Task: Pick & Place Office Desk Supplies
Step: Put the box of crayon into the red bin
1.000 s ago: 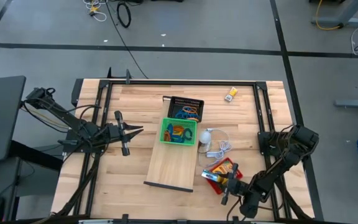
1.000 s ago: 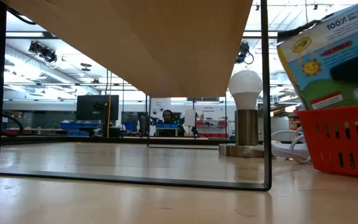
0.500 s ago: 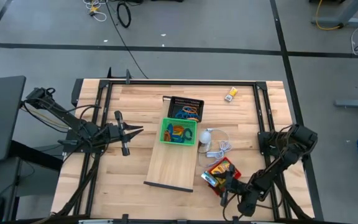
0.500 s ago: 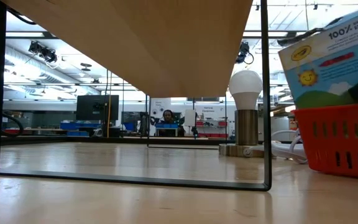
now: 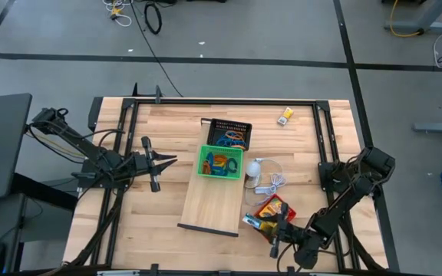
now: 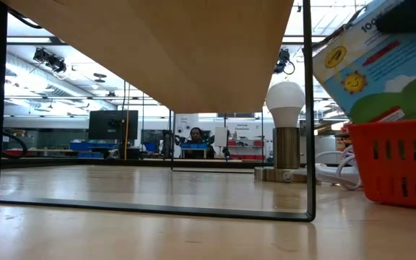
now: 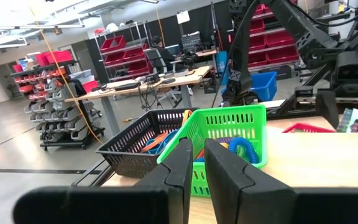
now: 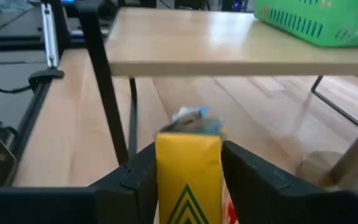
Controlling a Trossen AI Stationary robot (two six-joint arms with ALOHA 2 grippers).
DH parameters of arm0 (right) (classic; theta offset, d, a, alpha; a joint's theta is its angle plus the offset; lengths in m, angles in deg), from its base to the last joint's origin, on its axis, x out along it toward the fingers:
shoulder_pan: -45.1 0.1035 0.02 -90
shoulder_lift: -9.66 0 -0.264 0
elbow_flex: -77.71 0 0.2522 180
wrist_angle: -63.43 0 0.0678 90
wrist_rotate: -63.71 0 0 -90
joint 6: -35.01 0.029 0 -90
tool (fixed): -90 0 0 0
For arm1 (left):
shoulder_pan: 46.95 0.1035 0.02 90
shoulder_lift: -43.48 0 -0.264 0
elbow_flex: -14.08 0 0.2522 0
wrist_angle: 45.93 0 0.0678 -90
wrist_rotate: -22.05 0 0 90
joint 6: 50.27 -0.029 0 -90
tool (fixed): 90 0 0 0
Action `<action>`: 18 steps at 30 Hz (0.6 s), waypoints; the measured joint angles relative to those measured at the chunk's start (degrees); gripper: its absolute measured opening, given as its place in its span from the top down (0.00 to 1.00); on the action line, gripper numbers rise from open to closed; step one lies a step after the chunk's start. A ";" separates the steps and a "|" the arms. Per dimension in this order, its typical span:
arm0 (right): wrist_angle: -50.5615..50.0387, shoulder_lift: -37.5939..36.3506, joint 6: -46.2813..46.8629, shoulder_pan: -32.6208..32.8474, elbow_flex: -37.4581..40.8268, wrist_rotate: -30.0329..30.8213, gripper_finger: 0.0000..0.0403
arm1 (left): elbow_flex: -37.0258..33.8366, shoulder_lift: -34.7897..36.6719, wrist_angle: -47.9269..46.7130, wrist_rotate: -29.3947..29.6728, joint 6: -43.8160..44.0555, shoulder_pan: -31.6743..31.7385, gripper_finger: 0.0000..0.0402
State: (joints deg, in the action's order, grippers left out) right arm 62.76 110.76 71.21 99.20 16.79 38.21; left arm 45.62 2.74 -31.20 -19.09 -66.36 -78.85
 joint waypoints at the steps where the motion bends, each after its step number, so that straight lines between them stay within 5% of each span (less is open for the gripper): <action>1: 0.16 0.00 -0.16 0.00 -0.37 0.07 0.58 | 0.00 0.00 0.00 -0.01 -0.01 -0.01 0.88; 10: 0.12 0.00 -0.50 0.04 -0.63 -0.13 0.59 | 0.00 -0.01 0.00 -0.01 0.01 0.01 0.88; 18: -1.30 -0.02 0.90 -0.66 -0.67 -3.80 0.51 | 0.00 -0.01 0.00 -0.01 0.01 -0.01 0.88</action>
State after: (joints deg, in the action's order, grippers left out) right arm 61.46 110.74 72.11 98.55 16.12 34.41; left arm 45.62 2.72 -31.20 -19.09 -66.34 -78.85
